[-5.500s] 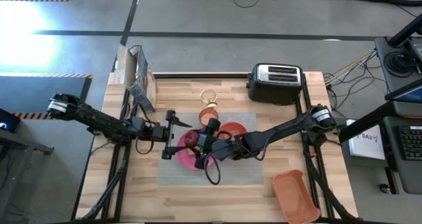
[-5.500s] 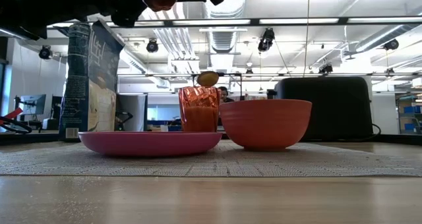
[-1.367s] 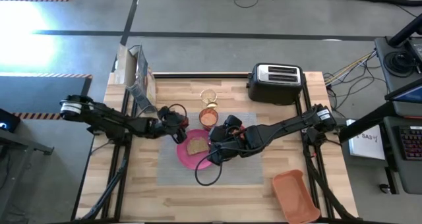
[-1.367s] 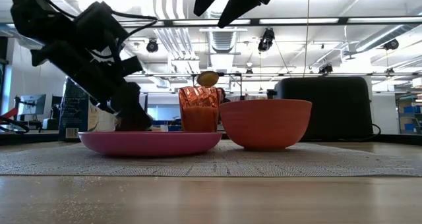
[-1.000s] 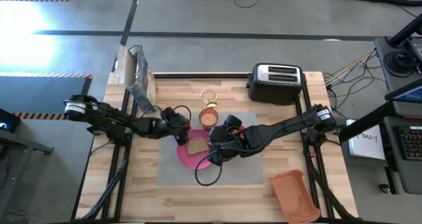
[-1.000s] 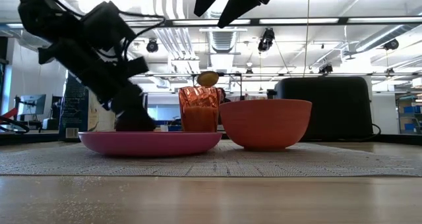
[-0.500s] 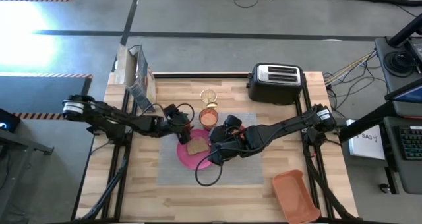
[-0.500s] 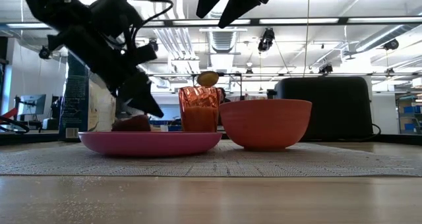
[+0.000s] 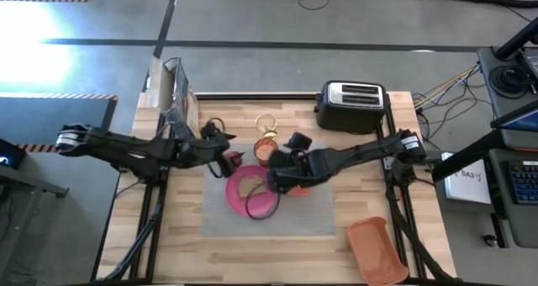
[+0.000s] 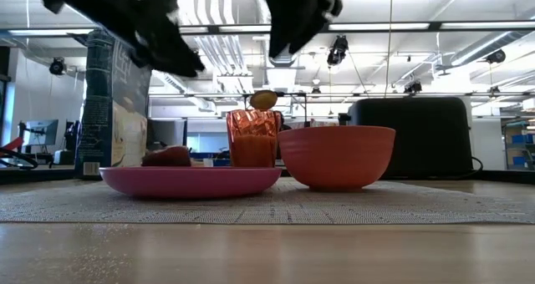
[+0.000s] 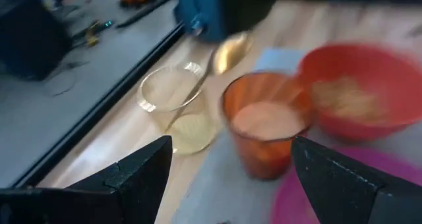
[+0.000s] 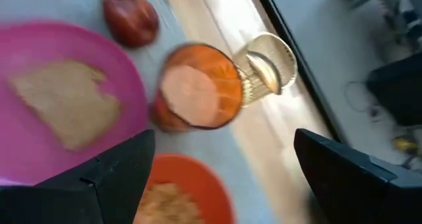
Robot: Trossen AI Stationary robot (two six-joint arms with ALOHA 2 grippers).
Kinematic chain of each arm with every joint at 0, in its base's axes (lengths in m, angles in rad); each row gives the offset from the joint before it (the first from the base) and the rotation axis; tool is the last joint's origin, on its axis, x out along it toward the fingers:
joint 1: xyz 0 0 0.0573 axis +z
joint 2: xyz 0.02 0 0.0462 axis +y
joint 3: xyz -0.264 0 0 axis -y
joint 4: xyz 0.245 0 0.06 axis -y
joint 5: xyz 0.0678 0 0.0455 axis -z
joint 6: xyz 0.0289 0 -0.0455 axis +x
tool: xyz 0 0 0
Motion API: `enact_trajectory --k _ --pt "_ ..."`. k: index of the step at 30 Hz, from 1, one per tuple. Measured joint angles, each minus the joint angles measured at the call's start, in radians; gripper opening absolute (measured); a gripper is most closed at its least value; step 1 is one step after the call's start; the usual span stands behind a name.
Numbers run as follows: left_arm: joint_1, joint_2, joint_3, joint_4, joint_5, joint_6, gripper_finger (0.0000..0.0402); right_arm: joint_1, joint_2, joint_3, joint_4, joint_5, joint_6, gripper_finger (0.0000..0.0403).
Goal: Arrange a breakfast setting
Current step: Put the gold spoon to the right of the orange bowl on the table mat
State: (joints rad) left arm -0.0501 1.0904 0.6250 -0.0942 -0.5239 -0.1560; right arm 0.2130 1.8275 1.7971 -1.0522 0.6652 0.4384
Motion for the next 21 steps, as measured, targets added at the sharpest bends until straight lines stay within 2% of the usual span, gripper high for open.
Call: enact_trajectory --k 5,12,14,17,21 --pt "-0.044 -0.141 -0.021 0.003 0.091 -0.010 0.0292 -0.073 0.015 -0.039 0.015 0.012 -0.184 0.0352" --pt "-0.107 -0.242 -0.033 0.041 0.105 0.071 0.0292 -0.110 0.017 -0.048 0.023 0.178 -0.379 0.0341" --pt "-0.110 -0.250 -0.043 0.050 0.158 0.094 0.0292 -0.115 0.017 -0.049 0.029 0.192 -0.410 0.0334" --pt "-0.111 -0.243 -0.077 0.071 0.307 0.085 0.0292 -0.122 0.017 -0.075 0.084 0.192 -0.437 0.0327" --pt "-0.110 -0.240 -0.094 0.101 0.352 0.043 0.0292 -0.120 0.017 -0.123 0.182 0.183 -0.484 0.0326"
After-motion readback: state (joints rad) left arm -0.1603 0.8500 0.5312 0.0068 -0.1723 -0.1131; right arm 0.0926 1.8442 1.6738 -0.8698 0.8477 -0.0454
